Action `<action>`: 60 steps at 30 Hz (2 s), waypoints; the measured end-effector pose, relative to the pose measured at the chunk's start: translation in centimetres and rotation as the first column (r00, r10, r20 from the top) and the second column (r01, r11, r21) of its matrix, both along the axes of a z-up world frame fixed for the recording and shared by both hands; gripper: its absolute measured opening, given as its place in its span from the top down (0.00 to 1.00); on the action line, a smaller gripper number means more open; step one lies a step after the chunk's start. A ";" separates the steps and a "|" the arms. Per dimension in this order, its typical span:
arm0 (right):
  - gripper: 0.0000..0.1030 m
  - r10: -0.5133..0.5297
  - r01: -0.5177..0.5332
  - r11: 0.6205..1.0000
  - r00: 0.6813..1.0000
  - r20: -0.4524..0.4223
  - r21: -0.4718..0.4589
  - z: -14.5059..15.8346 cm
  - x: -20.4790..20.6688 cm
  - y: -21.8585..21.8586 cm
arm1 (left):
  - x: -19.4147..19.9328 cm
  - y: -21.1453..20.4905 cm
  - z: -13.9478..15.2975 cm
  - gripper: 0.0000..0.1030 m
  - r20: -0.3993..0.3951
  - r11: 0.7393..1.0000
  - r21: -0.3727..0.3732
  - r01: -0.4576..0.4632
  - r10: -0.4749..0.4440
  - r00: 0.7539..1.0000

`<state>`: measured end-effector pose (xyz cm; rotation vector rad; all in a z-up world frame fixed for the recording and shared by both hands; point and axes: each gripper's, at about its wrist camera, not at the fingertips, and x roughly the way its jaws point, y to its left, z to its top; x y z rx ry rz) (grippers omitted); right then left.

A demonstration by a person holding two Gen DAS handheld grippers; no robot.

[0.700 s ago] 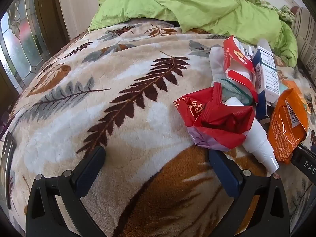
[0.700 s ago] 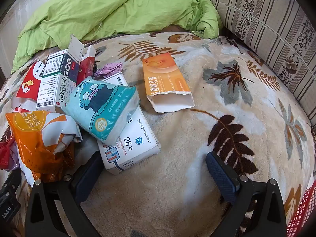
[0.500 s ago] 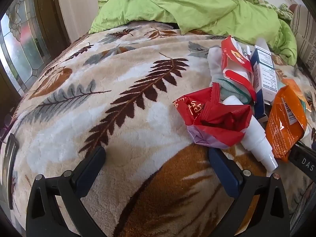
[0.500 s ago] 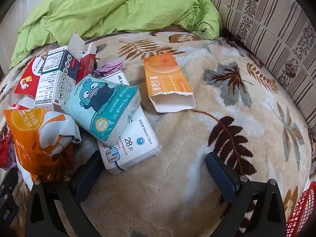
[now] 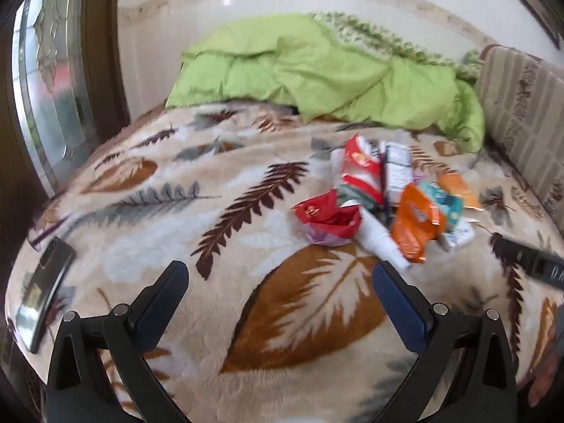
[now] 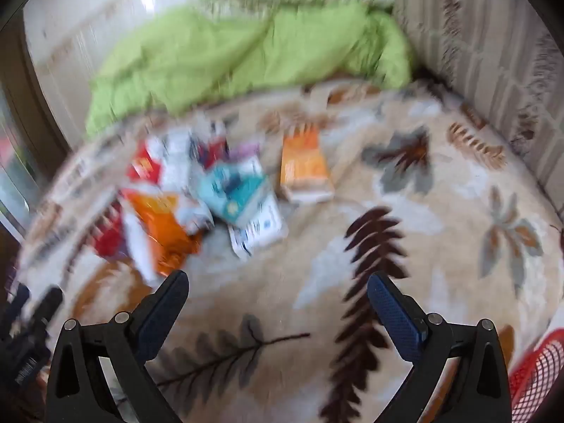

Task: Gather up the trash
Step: 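Move both tools toward the trash pile on the blanket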

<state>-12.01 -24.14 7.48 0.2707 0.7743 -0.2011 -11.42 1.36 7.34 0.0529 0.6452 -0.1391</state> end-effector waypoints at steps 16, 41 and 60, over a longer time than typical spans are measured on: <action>0.01 0.045 0.008 0.971 0.975 0.219 -0.237 4.4 -12.7 2.5 | -9.2 1.3 2.4 0.00 0.209 0.999 0.011 0.053 -0.054 0.976; 0.01 0.018 0.030 0.970 0.982 0.191 -0.242 3.9 -12.3 2.1 | -8.4 0.7 1.6 0.00 0.148 0.998 0.021 0.052 -0.055 0.987; 0.01 0.015 0.030 0.970 0.983 0.185 -0.239 3.8 -12.3 1.9 | -8.4 0.8 1.6 0.00 0.145 0.998 0.016 0.056 -0.058 0.988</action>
